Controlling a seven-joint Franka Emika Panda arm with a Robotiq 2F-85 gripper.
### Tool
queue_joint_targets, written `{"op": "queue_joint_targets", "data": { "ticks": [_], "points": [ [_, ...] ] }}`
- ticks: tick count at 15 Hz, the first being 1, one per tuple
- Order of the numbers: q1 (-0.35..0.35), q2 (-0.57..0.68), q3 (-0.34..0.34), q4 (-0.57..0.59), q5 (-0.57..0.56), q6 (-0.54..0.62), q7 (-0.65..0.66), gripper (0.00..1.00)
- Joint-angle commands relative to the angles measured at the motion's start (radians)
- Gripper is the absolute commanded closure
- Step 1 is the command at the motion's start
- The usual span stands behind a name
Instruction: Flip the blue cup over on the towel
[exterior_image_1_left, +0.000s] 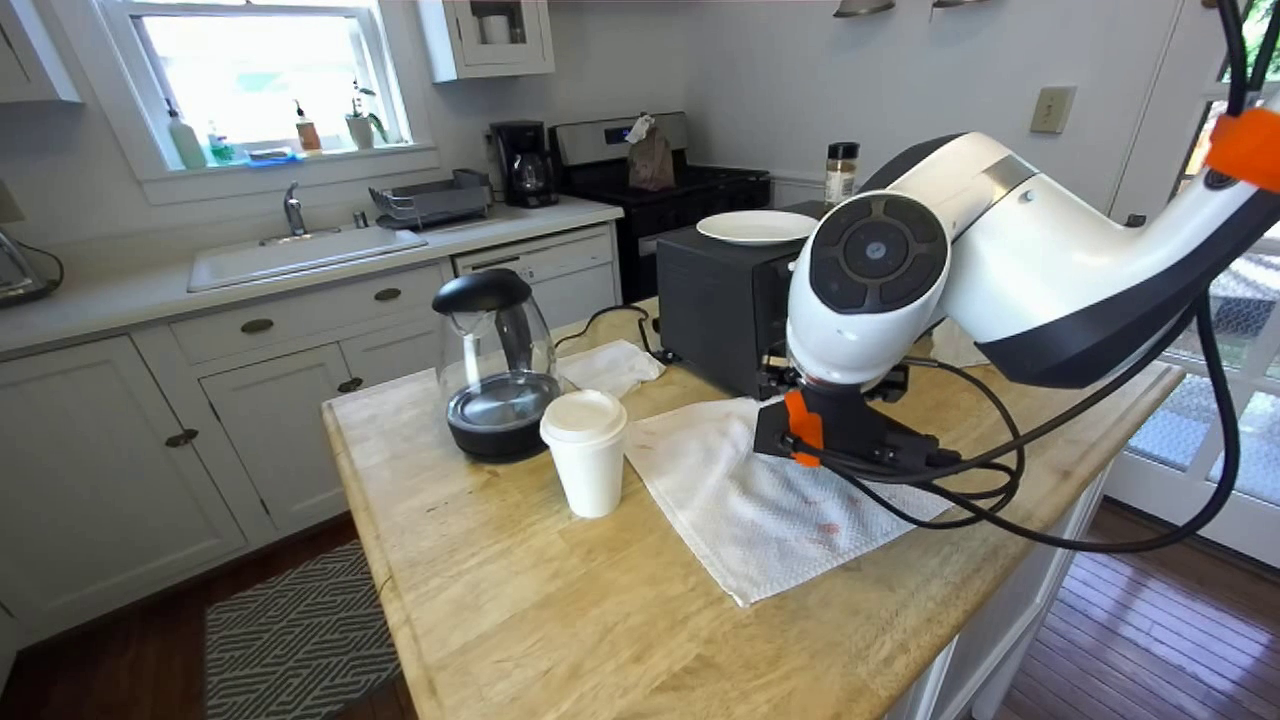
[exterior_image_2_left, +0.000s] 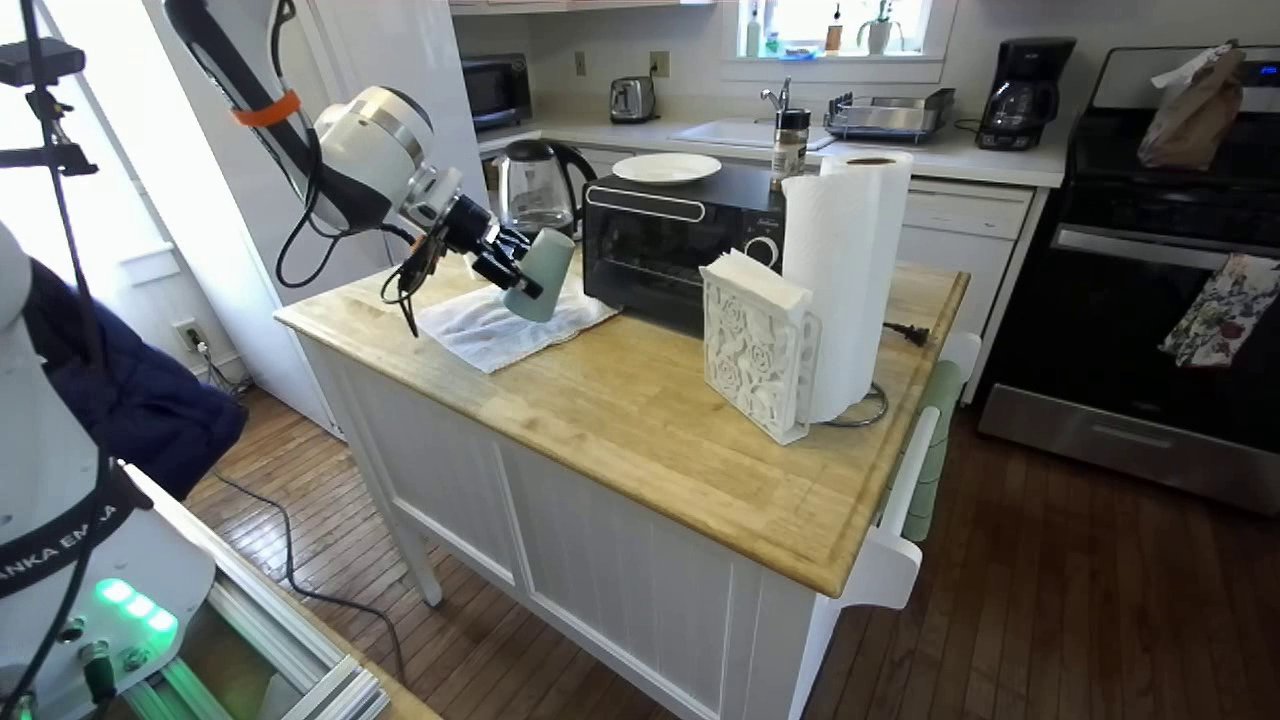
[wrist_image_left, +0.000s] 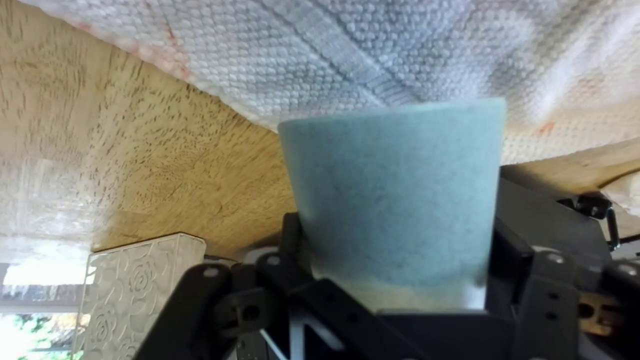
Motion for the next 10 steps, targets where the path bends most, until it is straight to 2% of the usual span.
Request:
{"op": "queue_joint_targets", "data": {
  "ticks": [1,6,7,10],
  "points": [
    [-0.081,0.039,0.109,0.033,-0.098,-0.091,0.085,0.40],
    [-0.140,0.061,0.189,0.032,-0.111,-0.153,0.101,0.40],
    [-0.148,0.063,0.198,0.032,-0.109,-0.159,0.096,0.04],
    [-0.165,0.064,0.215,0.030,-0.111,-0.169,0.098,0.00]
  ]
}}
